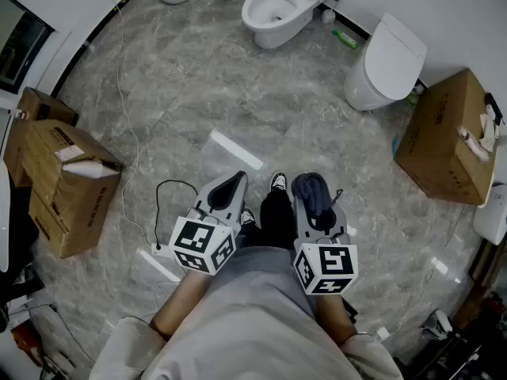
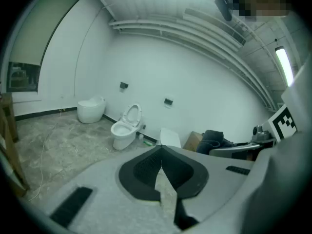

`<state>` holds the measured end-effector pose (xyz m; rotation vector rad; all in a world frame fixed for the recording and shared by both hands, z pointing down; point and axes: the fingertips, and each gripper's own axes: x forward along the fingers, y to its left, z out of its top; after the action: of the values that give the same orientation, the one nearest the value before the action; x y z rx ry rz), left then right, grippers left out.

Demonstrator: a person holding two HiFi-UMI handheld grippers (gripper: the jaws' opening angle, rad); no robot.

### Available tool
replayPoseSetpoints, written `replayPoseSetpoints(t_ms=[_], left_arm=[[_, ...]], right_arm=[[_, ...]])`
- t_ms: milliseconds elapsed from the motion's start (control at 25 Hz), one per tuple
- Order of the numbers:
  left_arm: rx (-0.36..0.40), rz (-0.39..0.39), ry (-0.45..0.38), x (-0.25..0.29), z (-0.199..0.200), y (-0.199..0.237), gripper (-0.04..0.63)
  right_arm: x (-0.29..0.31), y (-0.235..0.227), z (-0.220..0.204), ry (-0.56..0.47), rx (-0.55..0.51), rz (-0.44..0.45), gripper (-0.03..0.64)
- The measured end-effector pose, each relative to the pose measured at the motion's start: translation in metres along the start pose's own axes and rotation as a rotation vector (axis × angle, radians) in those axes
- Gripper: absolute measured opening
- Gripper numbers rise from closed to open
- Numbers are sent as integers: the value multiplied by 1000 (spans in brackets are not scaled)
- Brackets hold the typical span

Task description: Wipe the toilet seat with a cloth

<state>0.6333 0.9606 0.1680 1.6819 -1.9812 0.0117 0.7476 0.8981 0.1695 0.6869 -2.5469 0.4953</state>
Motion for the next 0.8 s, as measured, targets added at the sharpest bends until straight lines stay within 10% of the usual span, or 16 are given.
replayPoseSetpoints(t_ms=[800], left_arm=[[42,142,1,159,84,6,8]], right_arm=[[126,-127,99,38,50,230,94]])
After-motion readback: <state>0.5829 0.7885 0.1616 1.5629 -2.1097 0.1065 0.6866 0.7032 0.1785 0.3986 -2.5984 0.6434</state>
